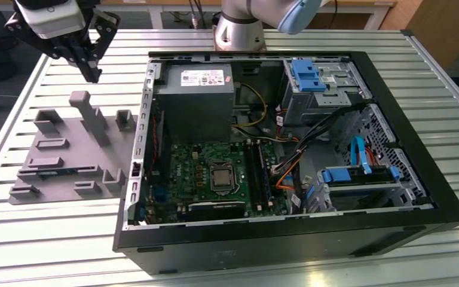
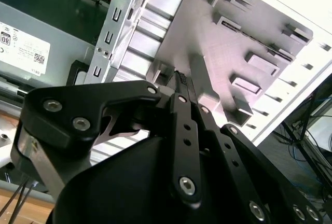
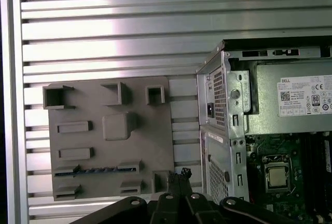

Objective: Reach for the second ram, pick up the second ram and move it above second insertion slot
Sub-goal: 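Reach for the second ram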

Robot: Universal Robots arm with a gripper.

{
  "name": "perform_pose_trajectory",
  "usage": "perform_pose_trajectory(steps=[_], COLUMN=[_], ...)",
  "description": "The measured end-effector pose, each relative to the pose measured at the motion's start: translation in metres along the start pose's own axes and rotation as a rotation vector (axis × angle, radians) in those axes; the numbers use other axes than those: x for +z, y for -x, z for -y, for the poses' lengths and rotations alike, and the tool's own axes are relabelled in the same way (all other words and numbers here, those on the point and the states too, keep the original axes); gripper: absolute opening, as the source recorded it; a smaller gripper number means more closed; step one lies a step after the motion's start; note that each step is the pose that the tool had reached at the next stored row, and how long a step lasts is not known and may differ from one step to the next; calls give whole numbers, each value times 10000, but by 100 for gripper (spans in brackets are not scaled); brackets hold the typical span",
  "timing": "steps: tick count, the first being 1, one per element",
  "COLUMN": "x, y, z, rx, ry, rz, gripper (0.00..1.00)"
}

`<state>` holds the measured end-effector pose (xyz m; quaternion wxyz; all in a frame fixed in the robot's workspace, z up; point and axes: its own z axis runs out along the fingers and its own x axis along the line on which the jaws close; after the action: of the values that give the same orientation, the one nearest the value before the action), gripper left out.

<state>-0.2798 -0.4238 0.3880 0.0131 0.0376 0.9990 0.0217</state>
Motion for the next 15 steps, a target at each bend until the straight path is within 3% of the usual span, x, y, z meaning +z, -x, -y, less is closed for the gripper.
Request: perform_pose_trajectory(steps=[7,11,15], x=[-1,-2,5], y=[-30,-125,-224], z=[5,17,82], rx=[-1,-1,-4], ry=[0,1,0], rz=[1,0,-1], gripper=[11,11,11])
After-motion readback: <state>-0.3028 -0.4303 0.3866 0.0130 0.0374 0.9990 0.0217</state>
